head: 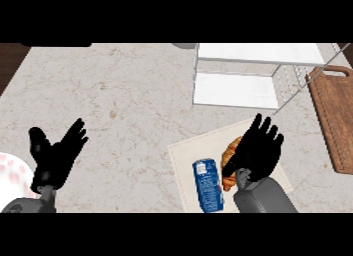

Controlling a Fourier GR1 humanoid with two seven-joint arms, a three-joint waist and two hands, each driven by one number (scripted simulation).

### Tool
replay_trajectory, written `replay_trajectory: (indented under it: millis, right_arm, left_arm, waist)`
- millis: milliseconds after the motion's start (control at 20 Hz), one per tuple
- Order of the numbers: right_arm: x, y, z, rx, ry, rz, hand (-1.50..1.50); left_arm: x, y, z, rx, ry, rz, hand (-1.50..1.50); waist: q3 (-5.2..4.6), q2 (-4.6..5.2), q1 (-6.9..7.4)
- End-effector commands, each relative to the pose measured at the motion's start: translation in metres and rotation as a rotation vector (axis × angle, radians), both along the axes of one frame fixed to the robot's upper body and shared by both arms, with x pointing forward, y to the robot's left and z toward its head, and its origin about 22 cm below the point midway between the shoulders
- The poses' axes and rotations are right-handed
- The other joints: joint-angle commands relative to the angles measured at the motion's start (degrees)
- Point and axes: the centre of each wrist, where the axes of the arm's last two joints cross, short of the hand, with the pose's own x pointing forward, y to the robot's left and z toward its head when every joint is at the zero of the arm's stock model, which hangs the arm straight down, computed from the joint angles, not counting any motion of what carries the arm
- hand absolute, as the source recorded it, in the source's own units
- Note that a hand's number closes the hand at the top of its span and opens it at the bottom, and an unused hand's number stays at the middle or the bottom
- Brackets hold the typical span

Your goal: Pick the croissant from the placemat and place it in the tiered shelf

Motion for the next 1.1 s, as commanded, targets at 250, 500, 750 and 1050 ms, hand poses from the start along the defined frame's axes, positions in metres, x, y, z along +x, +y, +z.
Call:
replay_trajectory:
  millis: [250,500,750,1050]
  right_arm:
    - [0.018,0.002,-0.015,-0.102,0.088,-0.251,-1.50]
    - [0.017,0.000,-0.012,-0.138,0.074,-0.257,-1.50]
    - [0.005,0.005,-0.028,-0.106,0.050,-0.245,-1.50]
    - [0.004,0.005,-0.036,-0.105,0.037,-0.215,-1.50]
  left_arm:
    - [0.003,0.006,0.003,0.001,0.012,0.003,0.00]
    - [-0.001,0.016,0.005,-0.003,0.017,-0.017,0.00]
    - [0.004,0.016,0.010,-0.017,0.019,0.008,0.00]
    - [0.002,0.003,-0.005,-0.005,-0.001,0.019,0.00]
  waist:
    - [-0.02,0.28,0.46]
    - [-0.04,0.11,0.09]
    - [0.01,0.14,-0.10]
    - [0.00,0.24,-0.48]
